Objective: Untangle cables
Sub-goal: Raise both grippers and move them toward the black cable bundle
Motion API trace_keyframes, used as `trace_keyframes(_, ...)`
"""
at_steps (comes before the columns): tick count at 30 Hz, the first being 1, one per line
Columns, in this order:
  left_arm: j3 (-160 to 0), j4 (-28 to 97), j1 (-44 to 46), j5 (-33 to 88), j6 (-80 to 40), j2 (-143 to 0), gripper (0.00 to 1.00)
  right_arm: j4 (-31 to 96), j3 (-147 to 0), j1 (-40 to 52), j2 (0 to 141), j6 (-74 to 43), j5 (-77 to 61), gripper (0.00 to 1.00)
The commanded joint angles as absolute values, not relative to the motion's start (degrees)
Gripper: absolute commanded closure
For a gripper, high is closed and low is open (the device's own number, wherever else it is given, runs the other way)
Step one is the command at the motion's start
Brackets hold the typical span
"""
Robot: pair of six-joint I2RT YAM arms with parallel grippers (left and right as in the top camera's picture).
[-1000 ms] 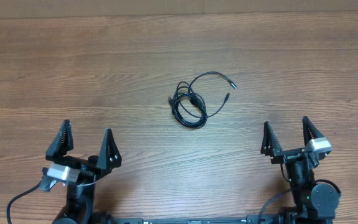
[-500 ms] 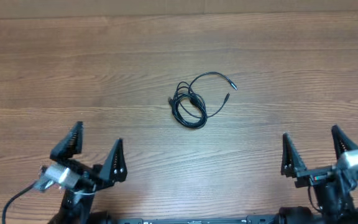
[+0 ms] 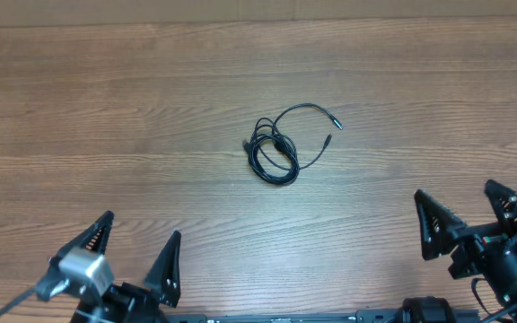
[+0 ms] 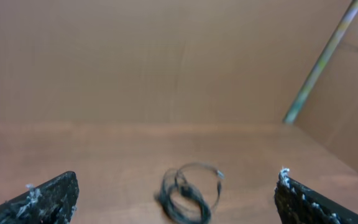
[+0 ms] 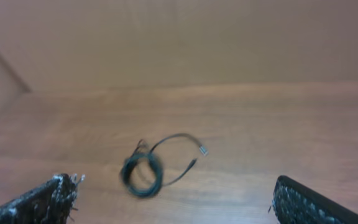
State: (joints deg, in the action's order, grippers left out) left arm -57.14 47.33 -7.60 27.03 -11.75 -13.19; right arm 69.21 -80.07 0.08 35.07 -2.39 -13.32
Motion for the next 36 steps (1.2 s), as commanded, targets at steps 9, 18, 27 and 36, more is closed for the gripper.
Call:
trace_keyframes(9,-59.6,57.7,-7.8,38.2,-11.7,-16.0,0.0,75.0,-83.7,-0.1,35.4,-3.4,-33.2,0.0)
trace_keyframes(18,-59.6,57.7,-7.8,41.6,-14.4,-16.0,0.0,72.5,-83.7,-0.1,35.4,-3.4,-36.8,0.0)
trace_keyframes(27,-57.6,55.9,-7.9,38.2,-16.1,-16.7,0.32,70.4,-83.7,-0.1,35.4,-3.4,-29.6,0.0)
trace_keyframes(36,-49.9,53.5,-7.8,40.8,-24.3,-25.7,0.34,67.8,-83.7,-0.1,35.4,-6.2,-17.5,0.0)
